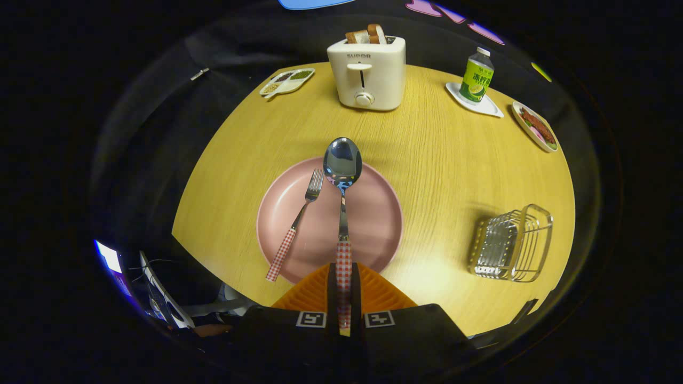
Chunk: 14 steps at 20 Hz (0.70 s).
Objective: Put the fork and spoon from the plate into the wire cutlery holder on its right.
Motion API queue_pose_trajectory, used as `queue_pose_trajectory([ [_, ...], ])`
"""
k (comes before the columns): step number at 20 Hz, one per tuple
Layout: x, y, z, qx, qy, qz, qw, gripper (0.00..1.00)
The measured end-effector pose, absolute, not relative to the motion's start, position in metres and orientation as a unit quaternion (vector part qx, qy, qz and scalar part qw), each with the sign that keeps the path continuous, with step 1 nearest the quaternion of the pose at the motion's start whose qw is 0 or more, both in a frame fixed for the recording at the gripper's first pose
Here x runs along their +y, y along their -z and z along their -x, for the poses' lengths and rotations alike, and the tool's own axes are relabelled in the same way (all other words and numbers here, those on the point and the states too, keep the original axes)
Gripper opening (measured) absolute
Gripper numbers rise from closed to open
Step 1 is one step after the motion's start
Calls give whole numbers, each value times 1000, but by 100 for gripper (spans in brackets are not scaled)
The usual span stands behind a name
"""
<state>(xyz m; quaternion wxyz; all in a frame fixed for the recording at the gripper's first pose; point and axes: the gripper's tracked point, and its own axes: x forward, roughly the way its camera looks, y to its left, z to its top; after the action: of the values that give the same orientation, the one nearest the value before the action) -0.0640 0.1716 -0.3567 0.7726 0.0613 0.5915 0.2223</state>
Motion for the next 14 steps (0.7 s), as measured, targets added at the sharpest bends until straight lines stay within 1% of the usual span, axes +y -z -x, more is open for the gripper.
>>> queue_pose_trajectory([
  [3, 131, 329, 55, 571, -226, -44, 788, 11],
  [7, 75, 305, 49, 575, -221, -36, 787, 11],
  [10, 36, 301, 53, 594, -220, -24, 773, 11],
  [14, -11, 305, 61, 636, -216, -11, 741, 11],
])
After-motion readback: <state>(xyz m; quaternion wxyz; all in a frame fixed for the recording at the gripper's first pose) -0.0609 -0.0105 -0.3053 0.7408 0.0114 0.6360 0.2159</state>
